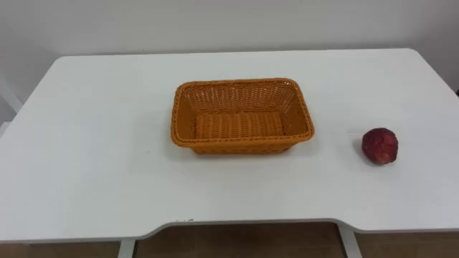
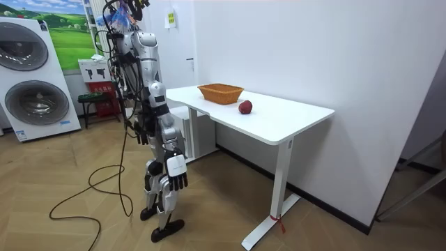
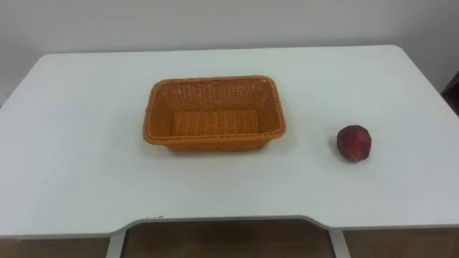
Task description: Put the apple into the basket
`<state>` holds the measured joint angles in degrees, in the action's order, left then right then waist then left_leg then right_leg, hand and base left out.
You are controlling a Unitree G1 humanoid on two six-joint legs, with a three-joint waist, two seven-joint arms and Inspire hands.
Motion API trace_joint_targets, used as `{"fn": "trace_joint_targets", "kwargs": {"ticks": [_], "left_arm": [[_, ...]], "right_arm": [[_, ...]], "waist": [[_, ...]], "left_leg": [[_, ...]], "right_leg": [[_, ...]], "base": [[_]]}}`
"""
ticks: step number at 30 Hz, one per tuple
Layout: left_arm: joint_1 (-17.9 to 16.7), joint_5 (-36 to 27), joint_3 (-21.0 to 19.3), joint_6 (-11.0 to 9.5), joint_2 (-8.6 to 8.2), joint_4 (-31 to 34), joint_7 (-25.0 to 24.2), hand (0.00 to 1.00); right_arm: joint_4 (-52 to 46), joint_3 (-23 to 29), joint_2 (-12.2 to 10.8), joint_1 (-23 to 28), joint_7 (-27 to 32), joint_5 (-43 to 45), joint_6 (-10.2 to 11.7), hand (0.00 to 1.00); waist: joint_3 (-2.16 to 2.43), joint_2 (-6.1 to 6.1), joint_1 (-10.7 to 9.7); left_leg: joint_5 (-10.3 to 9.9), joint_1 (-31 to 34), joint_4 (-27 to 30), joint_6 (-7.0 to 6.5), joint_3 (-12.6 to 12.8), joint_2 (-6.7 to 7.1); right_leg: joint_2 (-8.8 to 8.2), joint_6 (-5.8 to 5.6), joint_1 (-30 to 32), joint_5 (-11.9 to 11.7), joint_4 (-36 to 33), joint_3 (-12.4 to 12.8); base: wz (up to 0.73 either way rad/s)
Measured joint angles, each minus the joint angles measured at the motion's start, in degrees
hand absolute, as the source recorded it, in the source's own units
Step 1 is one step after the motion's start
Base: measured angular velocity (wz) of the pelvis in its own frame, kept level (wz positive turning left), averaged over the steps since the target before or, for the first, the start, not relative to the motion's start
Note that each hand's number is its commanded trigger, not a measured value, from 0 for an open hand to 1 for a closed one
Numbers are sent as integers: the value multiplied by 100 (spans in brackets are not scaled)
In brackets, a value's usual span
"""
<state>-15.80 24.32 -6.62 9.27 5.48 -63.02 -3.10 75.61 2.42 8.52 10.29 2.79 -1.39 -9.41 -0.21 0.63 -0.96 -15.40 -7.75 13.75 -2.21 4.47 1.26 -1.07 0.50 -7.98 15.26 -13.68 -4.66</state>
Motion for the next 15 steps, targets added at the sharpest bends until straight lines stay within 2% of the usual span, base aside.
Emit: {"fn": "trace_joint_targets", "kwargs": {"ticks": [9, 13, 15], "left_arm": [[4, -43, 8, 10, -7, -51, 176, 0], [2, -127, -7, -8, -8, -52, 244, 0], [-6, -146, -64, -20, -6, -73, 243, 0]], "right_arm": [[-8, 8, -1, -18, 215, -128, -16, 0], [-19, 292, -6, -99, 482, -1440, 10, 0], [-20, 682, -24, -133, 626, -2608, 53, 0]], "waist": [[7, 38, 1], [0, 76, 0], [-3, 83, -32]], "left_leg": [[0, 1, -10, 0, 38, -9], [-1, -4, -12, 1, 123, -43], [-1, 2, -3, 1, 145, -46]], "right_leg": [[4, 2, 47, 27, -68, 83], [9, -1, 71, 50, -105, 156], [10, -2, 57, 42, -82, 150]], "base": [[-2], [-8], [0]]}}
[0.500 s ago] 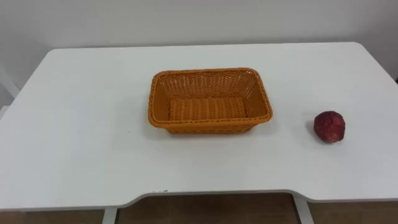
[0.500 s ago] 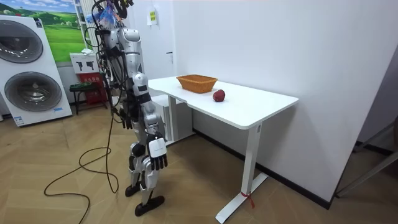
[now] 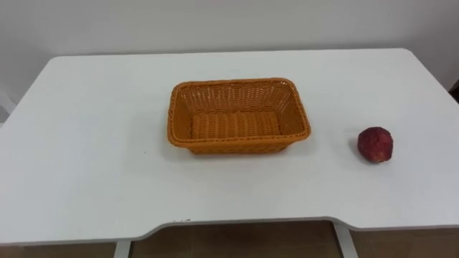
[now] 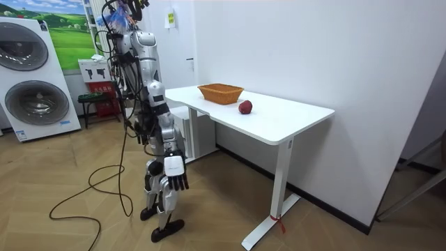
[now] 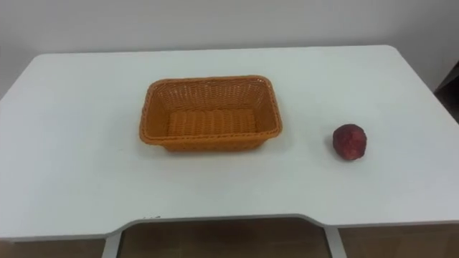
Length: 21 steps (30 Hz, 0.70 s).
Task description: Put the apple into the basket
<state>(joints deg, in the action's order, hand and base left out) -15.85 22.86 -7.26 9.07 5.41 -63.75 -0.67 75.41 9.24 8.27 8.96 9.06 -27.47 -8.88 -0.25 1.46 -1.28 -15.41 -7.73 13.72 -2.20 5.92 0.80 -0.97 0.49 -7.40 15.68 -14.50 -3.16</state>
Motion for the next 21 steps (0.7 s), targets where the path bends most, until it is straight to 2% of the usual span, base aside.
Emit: {"fn": "trace_joint_targets", "kwargs": {"ticks": [4, 5, 7, 10, 14, 18, 20, 21], "left_arm": [[-66, -348, -404, -94, -6, -35, 94, 0], [-74, -411, -438, -102, -1, -33, 134, 0], [-99, -541, -559, -226, 27, -28, 264, 0], [-119, -625, -604, -343, 97, -7, 368, 0], [-222, -621, -611, -453, 192, 103, 435, 0], [-303, -639, -616, -603, 248, 343, 547, 0], [-273, -631, -614, -694, 275, 342, 556, 0], [-269, -572, -607, -733, 278, 345, 578, 0]], "right_arm": [[-439, 966, -5, 27, 442, -2112, 97, 0], [-520, 1086, -3, 9, 536, -2326, 149, 0], [-875, 1486, 6, -80, 910, -3018, 392, 0], [-1432, 1814, 9, -146, 1318, -3528, 674, 0], [-2067, 2131, 13, -234, 1794, -3859, 969, 0], [-3181, 2217, 17, -209, 2671, -3819, 1383, 0], [-3707, 2215, 15, -216, 3107, -3631, 1532, 0], [-4104, 2174, 12, -217, 3381, -3237, 1588, 0]], "waist": [[-8, 11, -64], [-14, 11, -75], [-17, 7, -166], [-16, -2, -189], [-11, -5, -283], [-1, -17, -320], [6, -26, -306], [8, -33, -308]], "left_leg": [[-1, -18, -1, 1, 37, 26], [-1, -20, 0, 1, 40, 33], [-1, 0, 5, 1, 25, 36], [-1, 12, 11, 1, 25, 38], [-1, 26, -7, 1, 20, 40], [-1, 60, -13, 1, 25, 50], [-1, 61, -14, 1, 29, 50], [-1, 70, -14, 1, 34, 51]], "right_leg": [[4, -1, -11, -1, -12, 5], [4, 0, -8, -1, -16, 7], [2, -1, 17, 0, -11, -6], [1, -3, 30, -1, -8, 8], [1, -3, 29, -1, 11, 10], [1, -4, 60, -2, -21, 4], [0, -5, 69, -2, -17, 2], [2, -5, 71, -2, -12, 6]], "base": [[-4], [0], [2], [0], [0], [-1], [0], [0]]}}
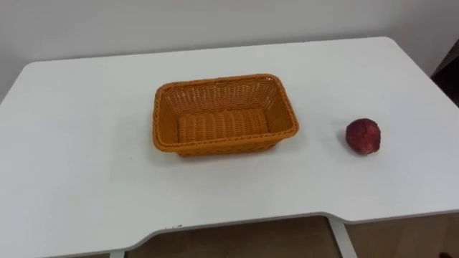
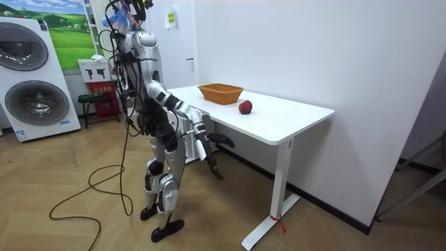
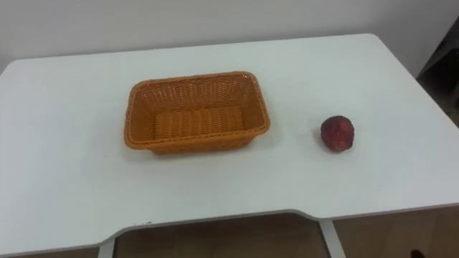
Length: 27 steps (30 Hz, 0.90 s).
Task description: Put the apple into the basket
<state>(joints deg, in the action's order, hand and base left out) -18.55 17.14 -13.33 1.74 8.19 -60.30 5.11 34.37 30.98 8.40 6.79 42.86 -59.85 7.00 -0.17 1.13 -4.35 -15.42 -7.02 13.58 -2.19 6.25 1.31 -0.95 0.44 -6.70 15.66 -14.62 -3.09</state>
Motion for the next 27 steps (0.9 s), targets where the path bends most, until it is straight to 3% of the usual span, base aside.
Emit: {"fn": "trace_joint_targets", "kwargs": {"ticks": [6, 13, 19, 27], "left_arm": [[2, 120, 176, -93, 35, 0, 162, 0], [2, 250, 290, -103, 47, -9, 165, 0], [23, 387, 311, -147, 35, 47, 155, 0], [121, 389, 527, -193, 42, 68, 151, 0]], "right_arm": [[-1383, -506, 26, 3, 1122, 2663, 386, 0], [-2214, -1028, 37, -9, 1712, 4954, 458, 0], [-2890, -1474, 119, 133, 1573, 5947, 611, 0], [-2810, -2217, 224, 146, 624, 6012, 629, 0]], "waist": [[17, -31, 167], [27, -57, 368], [23, -26, 488], [6, 30, 496]], "left_leg": [[1, 218, 44, 0, -34, -6], [4, 286, 92, -2, -164, -6], [9, 279, 92, 7, -161, -33], [13, 232, 100, 12, -170, -39]], "right_leg": [[13, -4, 144, -28, -16, -14], [13, -8, 166, -97, 97, -135], [29, 11, 151, -120, 100, -160], [32, 18, 105, -139, 103, -160]], "base": [[2], [8], [1], [0]]}}
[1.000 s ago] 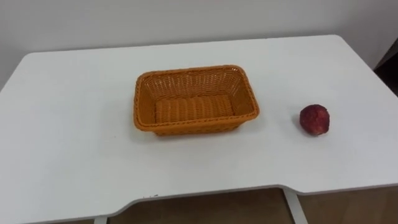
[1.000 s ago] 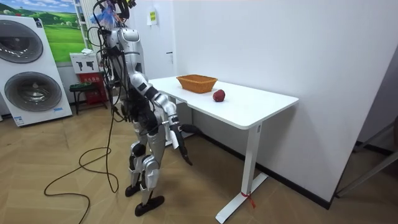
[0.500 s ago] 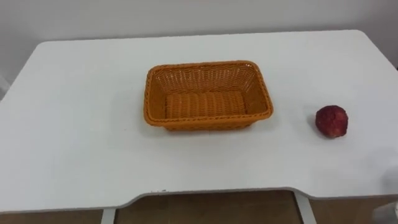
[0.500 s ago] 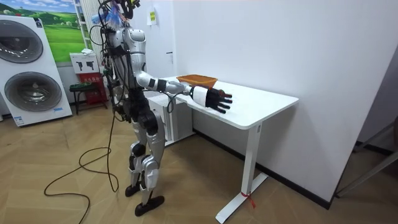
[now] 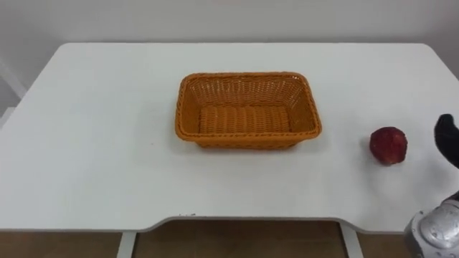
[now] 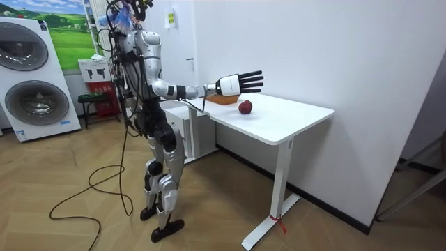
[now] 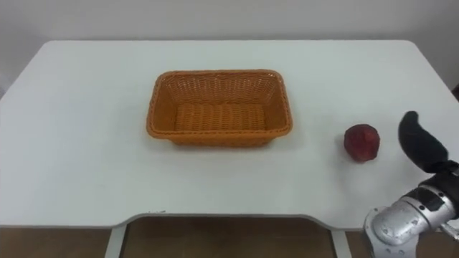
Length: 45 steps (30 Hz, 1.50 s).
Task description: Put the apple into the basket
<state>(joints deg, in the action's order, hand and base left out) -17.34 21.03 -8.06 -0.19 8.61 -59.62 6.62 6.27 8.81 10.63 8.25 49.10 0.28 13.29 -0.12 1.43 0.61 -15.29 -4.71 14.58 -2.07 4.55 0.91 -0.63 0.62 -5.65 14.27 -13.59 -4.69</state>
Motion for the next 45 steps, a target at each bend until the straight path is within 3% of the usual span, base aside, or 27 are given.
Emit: {"fn": "trace_joint_targets", "kwargs": {"ticks": [6, 12, 22, 29, 34, 42, 45], "left_arm": [[18, -14, 164, -15, 132, -1, -113, 0], [14, -7, 173, -12, 140, 44, -254, 0], [-26, -7, 207, -4, 142, 431, -357, 0], [-60, -9, 226, 33, 142, 432, -357, 0], [-39, -3, 224, 41, 155, 432, -384, 0], [-30, -4, 210, 157, 173, 419, -567, 0], [-30, 0, 197, 163, 172, 419, -591, 0]], "right_arm": [[411, -128, 69, -20, -642, -60, -16, 0], [414, -138, 85, -40, -972, -138, -32, 0], [382, -145, 286, -136, -1312, -186, -56, 0], [436, -195, 287, -135, -1573, -383, -94, 0], [647, -201, 296, -140, -1766, -499, -203, 0], [1544, -187, 359, -341, -2246, -501, -358, 0], [1820, -172, 408, -441, -2494, -517, -522, 0]], "waist": [[18, 63, 16], [-9, 102, 49], [21, 44, 116], [6, 50, 126], [-26, 116, 121], [-9, 178, 118], [-11, 174, 119]], "left_leg": [[0, 14, 0, 0, -5, -3], [0, 27, -6, 0, -3, -1], [5, -2, -84, 3, -2, -5], [9, -102, -112, 4, -23, -4], [11, -96, -110, 7, -58, -5], [10, -104, -104, 7, -57, -4], [10, -110, -104, 7, -45, -3]], "right_leg": [[1, 1, -42, -1, 26, -20], [2, -1, -36, -7, 61, -15], [10, -2, -58, -26, 99, -14], [9, 0, -179, -32, 195, -35], [9, -1, -200, -43, 201, -72], [5, -2, -215, -44, 203, -77], [3, -2, -245, -44, 204, -92]], "base": [[1], [0], [0], [0], [3], [0], [0]]}}
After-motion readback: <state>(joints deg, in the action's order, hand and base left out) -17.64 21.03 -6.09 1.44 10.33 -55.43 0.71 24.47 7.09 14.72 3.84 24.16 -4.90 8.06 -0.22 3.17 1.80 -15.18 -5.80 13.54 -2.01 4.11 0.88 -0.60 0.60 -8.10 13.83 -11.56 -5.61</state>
